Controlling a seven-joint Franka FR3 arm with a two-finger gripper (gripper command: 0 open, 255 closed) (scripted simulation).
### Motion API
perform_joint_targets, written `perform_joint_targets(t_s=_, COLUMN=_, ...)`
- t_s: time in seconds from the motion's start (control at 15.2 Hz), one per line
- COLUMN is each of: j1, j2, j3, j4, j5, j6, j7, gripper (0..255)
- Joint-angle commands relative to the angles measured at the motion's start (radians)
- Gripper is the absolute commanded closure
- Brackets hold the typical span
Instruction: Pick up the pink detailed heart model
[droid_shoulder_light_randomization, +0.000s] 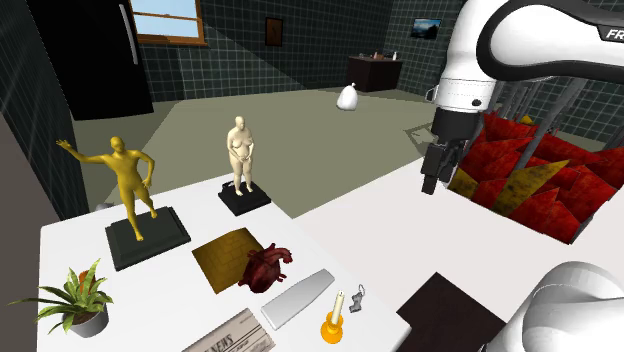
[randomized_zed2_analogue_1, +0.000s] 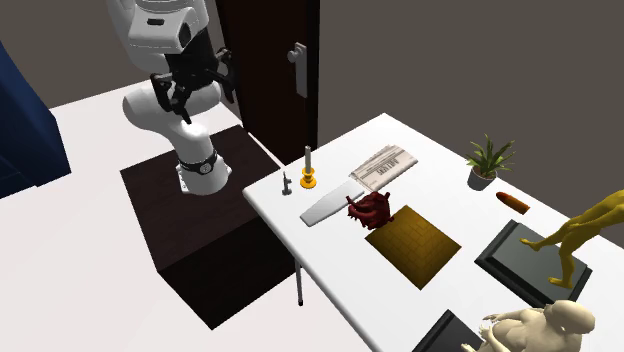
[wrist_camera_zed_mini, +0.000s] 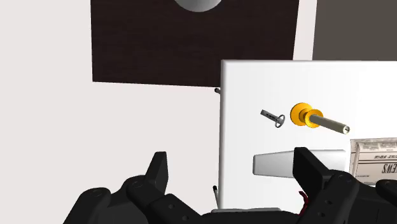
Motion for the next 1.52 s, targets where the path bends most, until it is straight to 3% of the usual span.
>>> perform_joint_targets(t_s=0.0, j1=0.0, j2=0.0, j3=0.0, j4=0.0, j5=0.0, j6=0.0, j7=0.0, gripper=0)
perform_joint_targets(t_s=0.73, j1=0.057, j2=0.259, j3=0.14, j4=-0.04, j5=0.086, j6=0.296, j7=0.104, gripper=0)
perform_joint_targets(t_s=1.45, j1=0.102, j2=0.625, j3=0.262, j4=0.074, j5=0.085, j6=0.545, j7=0.218, gripper=0)
